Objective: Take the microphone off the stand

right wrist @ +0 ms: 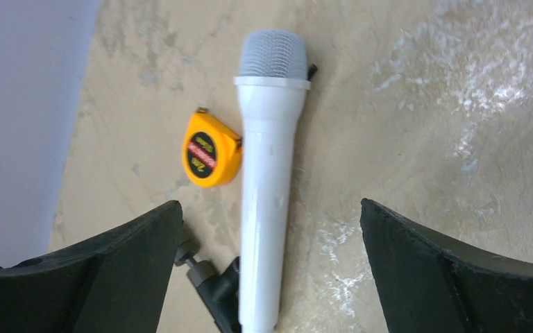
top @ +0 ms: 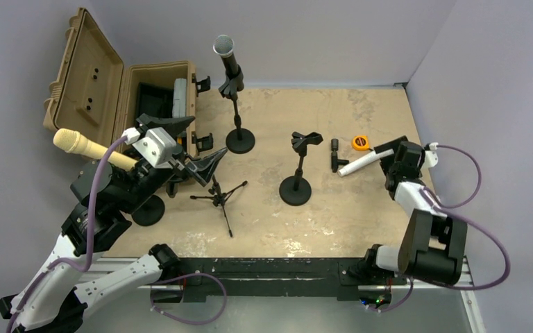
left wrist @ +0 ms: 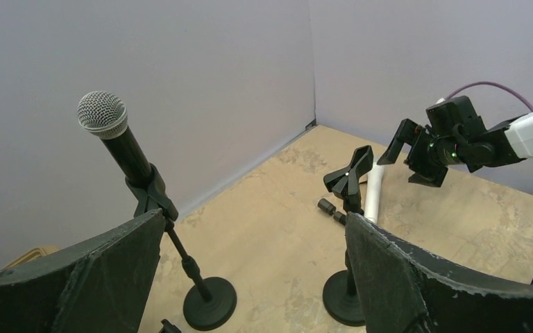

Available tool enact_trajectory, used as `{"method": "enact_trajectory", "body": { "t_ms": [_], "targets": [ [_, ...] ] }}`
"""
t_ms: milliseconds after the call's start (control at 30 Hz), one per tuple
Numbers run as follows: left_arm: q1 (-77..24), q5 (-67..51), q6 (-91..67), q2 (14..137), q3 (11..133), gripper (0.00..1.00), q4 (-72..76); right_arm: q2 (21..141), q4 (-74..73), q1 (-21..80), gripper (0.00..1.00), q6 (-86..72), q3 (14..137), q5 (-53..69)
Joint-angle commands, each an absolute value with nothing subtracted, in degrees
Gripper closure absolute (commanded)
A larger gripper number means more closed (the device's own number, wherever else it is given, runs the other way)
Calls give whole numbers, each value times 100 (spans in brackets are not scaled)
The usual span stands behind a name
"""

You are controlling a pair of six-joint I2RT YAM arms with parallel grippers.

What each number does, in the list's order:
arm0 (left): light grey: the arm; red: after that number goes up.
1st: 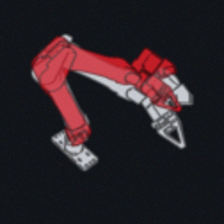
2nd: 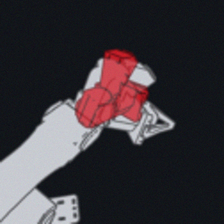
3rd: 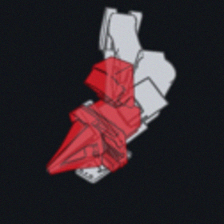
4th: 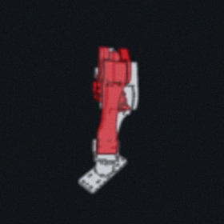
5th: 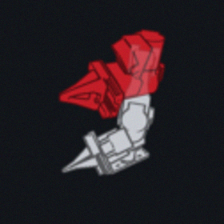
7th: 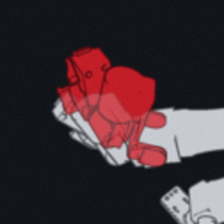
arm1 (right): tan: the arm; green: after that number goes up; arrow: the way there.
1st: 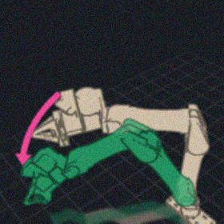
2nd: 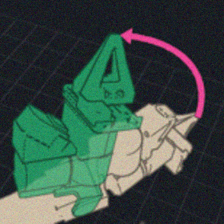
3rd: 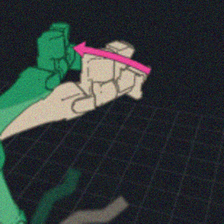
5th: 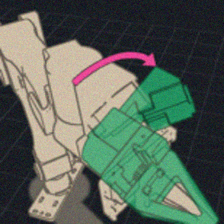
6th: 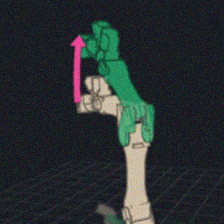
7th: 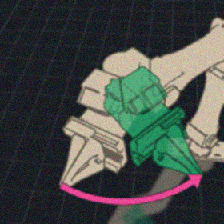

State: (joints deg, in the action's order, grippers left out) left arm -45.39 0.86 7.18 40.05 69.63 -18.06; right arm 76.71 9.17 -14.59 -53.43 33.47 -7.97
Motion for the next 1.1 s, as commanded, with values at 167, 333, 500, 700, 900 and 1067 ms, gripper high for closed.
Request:
{"method": "enact_trajectory", "body": {
  "t_ms": [167,333,500,700,900,1067],
  "targets": [
    [-4527,199,844,4069,6926,1,-1600,5709,1029,-404,1,-3660,4019,-1263],
    [-4527,242,849,4062,6948,1,-1641,4985,1508,-353,1,-2570,4482,206],
    [-4528,334,824,3962,7038,1,-1708,5210,1878,-301,1,-2139,5222,2022],
    [-4528,583,601,3936,7276,1,-2053,5434,2291,1100,1,-2447,5981,1827],
    [-4528,1339,679,3663,7236,1,-1952,5753,2698,2681,1,-3094,6485,830],
    [-4527,2012,891,3265,7013,1,-1691,6278,3025,4706,1,-3265,6714,-837]
  ]
}}
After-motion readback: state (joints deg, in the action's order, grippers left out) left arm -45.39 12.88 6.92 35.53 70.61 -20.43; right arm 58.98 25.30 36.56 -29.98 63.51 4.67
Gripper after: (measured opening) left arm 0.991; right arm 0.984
